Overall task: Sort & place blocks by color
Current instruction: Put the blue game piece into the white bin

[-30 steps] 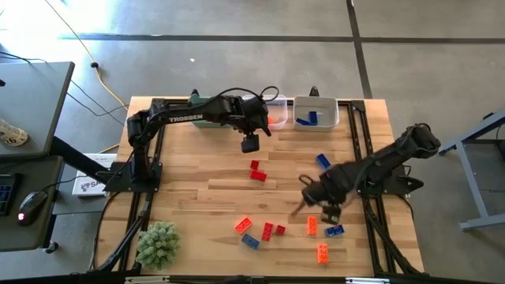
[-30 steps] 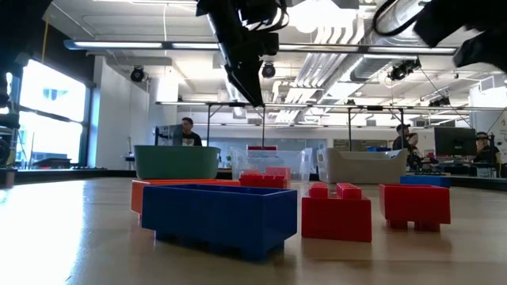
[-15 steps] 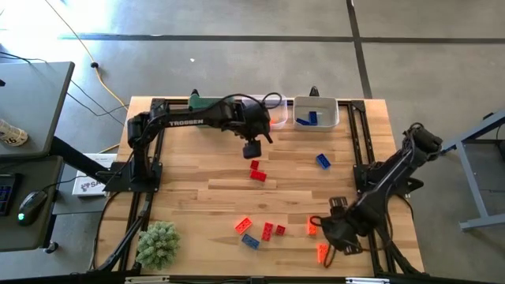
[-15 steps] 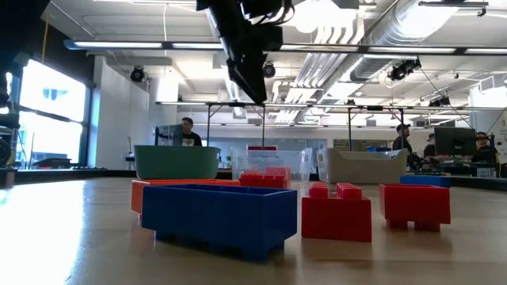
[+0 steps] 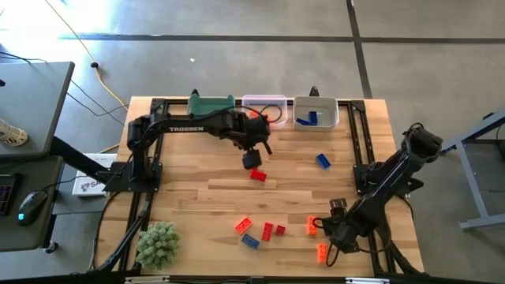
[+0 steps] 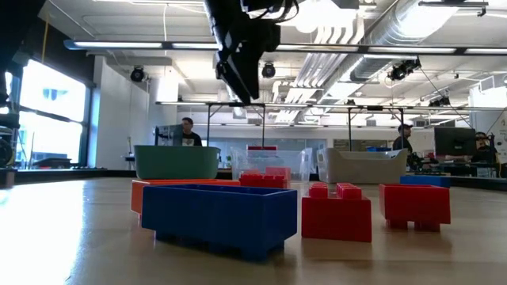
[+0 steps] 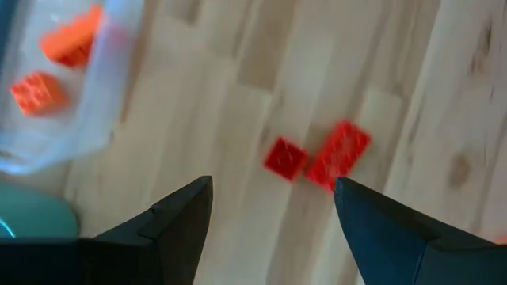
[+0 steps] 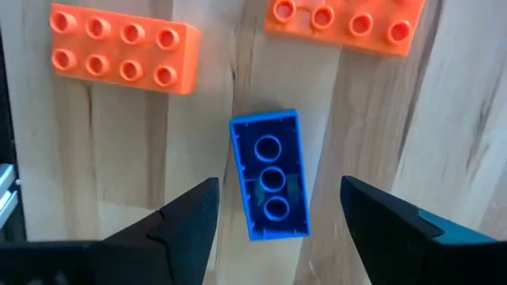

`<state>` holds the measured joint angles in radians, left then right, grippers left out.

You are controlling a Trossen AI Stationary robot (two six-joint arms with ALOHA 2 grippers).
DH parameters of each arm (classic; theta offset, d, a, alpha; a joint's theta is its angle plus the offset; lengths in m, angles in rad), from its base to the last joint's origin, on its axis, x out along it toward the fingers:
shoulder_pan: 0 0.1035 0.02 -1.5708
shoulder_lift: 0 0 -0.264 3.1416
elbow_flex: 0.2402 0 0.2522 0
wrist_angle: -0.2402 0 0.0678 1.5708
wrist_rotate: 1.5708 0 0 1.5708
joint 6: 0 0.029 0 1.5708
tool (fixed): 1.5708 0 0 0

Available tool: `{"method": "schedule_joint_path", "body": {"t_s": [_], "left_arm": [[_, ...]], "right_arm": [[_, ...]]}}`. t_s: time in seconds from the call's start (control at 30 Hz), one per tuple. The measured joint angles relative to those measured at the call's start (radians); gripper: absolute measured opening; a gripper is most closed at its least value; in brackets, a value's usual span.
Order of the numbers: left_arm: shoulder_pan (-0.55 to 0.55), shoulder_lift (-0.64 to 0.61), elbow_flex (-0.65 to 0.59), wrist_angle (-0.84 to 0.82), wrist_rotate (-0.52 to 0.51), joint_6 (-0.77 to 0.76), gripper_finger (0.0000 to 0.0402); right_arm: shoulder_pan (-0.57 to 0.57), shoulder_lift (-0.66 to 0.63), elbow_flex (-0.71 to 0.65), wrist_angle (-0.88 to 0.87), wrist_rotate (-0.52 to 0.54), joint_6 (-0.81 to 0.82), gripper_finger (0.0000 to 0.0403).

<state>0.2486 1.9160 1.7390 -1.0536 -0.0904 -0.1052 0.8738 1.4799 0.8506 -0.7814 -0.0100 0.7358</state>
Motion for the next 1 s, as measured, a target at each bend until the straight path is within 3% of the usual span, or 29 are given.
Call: {"method": "schedule_joint_path", "body": {"t_s": [0.5, 0.73, 1.0], "left_arm": [[-0.143, 0.000, 0.000, -0.058, 0.027, -0.159, 0.0255], [-0.195, 0.000, 0.000, -0.057, 0.025, -0.266, 0.0255], [-0.216, 0.001, 0.000, -0.049, 0.024, -0.205, 0.0255]], "right_arm": [[0.025, 0.000, -0.134, 0.126, 0.003, -0.012, 0.0248], [0.024, -0.003, -0.180, 0.181, 0.012, -0.010, 0.0198], [0.016, -0.003, -0.183, 0.182, 0.009, 0.004, 0.0138]]}}
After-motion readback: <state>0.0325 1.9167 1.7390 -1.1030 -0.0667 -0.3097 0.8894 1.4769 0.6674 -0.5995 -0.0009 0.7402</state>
